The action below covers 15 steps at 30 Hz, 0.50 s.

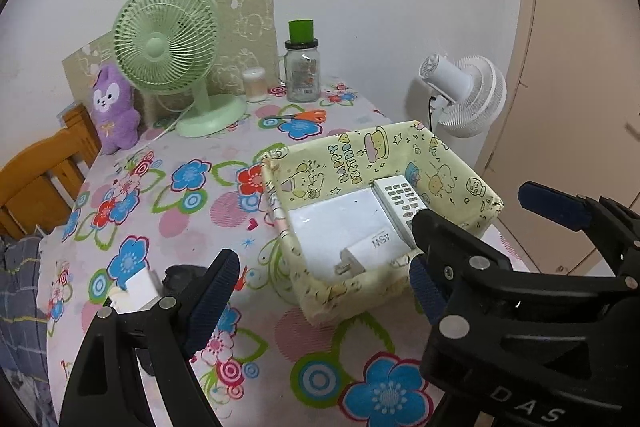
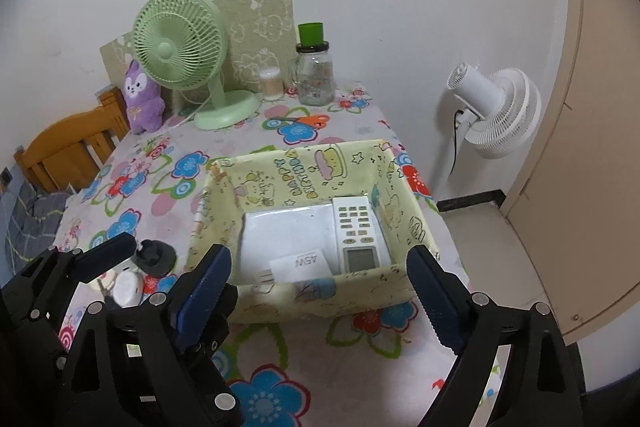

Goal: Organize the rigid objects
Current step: 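Withdraw both open tools from the box toward the remaining objects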

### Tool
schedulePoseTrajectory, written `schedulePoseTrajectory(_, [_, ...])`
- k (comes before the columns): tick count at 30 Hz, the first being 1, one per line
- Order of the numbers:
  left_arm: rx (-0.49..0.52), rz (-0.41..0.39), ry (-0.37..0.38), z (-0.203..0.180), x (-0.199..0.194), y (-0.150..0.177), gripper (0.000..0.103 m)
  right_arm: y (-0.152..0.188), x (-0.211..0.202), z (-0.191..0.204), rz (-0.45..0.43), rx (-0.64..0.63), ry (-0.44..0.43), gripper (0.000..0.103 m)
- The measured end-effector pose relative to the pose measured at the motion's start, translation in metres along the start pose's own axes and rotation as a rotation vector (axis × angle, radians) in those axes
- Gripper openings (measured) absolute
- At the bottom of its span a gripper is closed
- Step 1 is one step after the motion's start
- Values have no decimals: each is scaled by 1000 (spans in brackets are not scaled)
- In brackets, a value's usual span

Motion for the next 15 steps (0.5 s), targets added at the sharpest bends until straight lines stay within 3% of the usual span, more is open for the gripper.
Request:
schedulePoseTrajectory(10, [-1, -33, 0, 12, -26, 12, 89, 10, -24, 20, -28, 0, -9, 95])
schedulePoseTrajectory(12, [-6, -33, -6, 15, -30, 15, 103, 12, -29, 25, -35, -7, -6, 95])
schedulePoseTrajectory(15, [-7, -68, -25, 19, -39, 18, 103, 15, -36, 32, -49, -10, -3, 96])
Point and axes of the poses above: each gripper's, at about its wrist camera, not at the fingertips, and x roughly the way its jaws point, z to its left, y to its underside, the point moved 4 cm from there along x, roughly the way its jaws point, and after that the axes turned 8 degrees about -x, right-handed, at the moved point
